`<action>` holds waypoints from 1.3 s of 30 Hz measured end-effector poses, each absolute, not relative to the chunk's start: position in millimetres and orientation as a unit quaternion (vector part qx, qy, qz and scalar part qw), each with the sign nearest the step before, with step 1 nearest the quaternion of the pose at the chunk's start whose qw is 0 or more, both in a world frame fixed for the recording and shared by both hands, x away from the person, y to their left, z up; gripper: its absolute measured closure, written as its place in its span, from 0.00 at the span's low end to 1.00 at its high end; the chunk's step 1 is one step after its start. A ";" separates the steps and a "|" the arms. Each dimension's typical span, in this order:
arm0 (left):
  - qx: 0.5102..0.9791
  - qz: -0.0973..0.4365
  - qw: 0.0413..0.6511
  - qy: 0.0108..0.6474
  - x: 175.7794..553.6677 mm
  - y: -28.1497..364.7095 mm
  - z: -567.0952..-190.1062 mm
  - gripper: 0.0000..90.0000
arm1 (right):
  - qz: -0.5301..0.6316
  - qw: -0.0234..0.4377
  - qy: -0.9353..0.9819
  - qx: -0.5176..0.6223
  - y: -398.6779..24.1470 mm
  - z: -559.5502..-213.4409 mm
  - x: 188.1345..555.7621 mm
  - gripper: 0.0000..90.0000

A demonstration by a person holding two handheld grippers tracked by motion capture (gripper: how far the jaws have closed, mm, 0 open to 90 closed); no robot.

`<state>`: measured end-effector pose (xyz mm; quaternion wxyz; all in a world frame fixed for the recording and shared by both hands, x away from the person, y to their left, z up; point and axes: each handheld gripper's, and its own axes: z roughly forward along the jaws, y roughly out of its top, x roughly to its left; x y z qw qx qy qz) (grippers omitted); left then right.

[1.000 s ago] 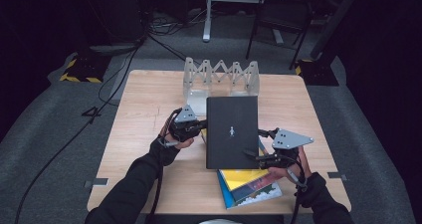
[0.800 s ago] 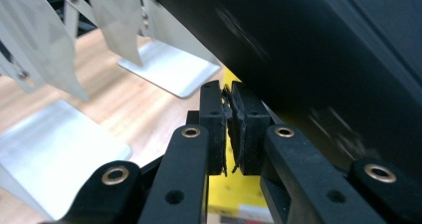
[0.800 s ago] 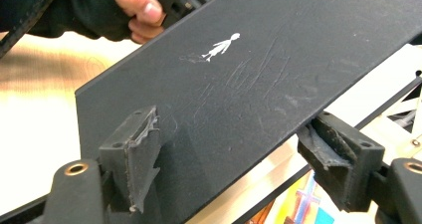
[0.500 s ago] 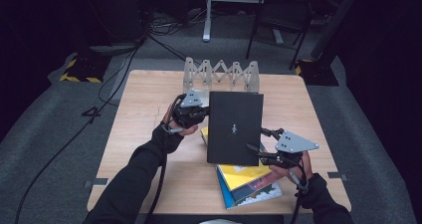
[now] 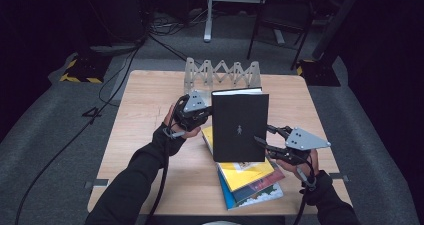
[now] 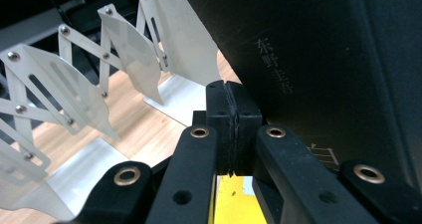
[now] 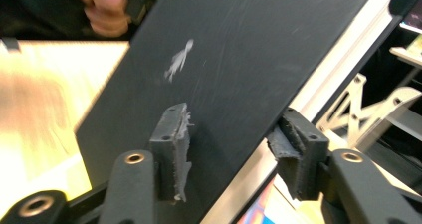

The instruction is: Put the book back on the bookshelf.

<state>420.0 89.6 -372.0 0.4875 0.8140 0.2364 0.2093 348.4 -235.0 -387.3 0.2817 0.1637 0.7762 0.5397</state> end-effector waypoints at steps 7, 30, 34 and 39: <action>0.807 0.218 0.500 0.227 407.9 93.1 -371.1 0.97 | 0.547 0.276 0.777 0.143 -239.3 -385.0 339.0 0.66; 0.806 0.189 0.521 0.207 375.6 97.0 -375.8 0.70 | 0.549 0.267 0.777 0.157 -250.0 -395.5 316.4 0.79; 0.818 0.185 0.503 0.209 372.3 104.5 -387.0 0.63 | 0.548 0.268 0.777 0.155 -250.1 -395.5 316.1 0.79; 0.839 0.185 0.469 0.205 362.9 109.1 -400.8 0.58 | 0.547 0.267 0.777 0.157 -250.4 -395.9 315.7 0.79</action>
